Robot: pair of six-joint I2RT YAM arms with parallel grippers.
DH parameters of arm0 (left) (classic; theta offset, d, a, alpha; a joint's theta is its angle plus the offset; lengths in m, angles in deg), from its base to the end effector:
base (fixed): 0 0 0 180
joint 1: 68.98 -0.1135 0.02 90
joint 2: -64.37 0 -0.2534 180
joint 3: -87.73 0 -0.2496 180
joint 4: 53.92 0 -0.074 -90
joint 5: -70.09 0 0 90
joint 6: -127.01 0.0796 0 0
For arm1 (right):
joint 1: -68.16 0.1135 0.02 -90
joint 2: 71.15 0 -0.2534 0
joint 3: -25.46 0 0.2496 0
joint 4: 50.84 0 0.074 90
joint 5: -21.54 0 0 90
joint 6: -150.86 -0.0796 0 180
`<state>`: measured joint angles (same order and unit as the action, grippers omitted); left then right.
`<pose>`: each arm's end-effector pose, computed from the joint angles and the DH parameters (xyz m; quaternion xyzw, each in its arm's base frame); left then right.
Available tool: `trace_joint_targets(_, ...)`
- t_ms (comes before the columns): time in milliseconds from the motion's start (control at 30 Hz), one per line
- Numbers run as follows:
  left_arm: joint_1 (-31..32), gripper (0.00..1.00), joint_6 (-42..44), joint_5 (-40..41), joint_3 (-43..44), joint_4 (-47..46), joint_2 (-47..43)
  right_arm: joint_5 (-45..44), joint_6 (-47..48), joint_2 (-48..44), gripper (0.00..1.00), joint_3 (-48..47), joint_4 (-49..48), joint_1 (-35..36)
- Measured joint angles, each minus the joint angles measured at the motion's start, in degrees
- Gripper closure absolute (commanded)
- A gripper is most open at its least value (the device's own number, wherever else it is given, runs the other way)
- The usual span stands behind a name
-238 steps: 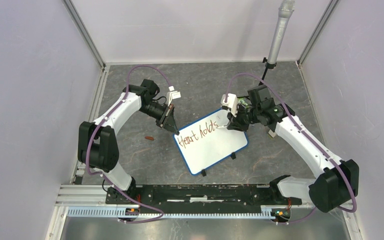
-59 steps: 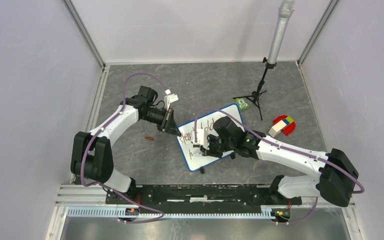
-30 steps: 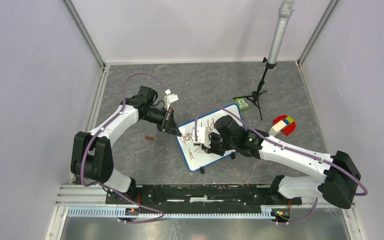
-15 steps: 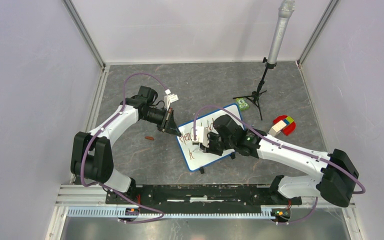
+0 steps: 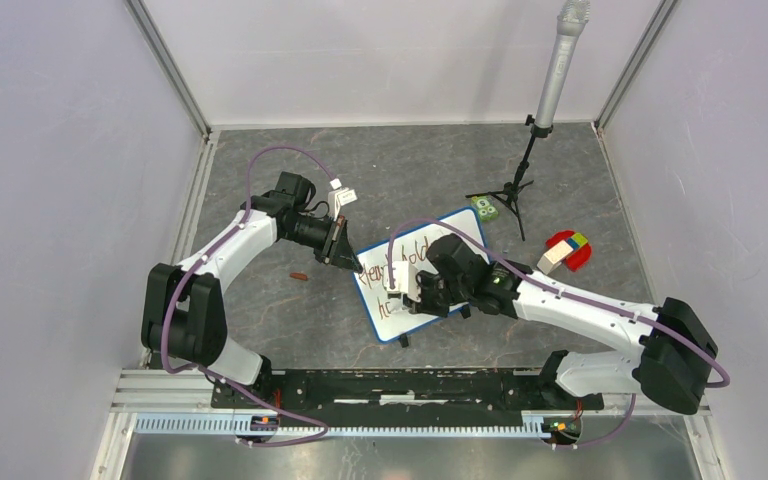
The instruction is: Write a sentence on the whiteboard
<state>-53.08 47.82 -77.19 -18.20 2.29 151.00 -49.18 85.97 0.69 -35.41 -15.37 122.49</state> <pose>0.2616 -0.1442 0.2031 0.2852 0.8189 -0.4778 0.1406 0.1471 0.2500 0.1987 -0.6328 0.6645 0.2427 0.3148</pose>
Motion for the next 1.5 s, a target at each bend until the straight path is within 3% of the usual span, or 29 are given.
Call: trace_joint_targets(1500,0.0,0.98,0.0,0.3,0.4,-0.2,0.0,0.3,-0.4,-0.5,1.0,-1.3,-0.4,-2.6)
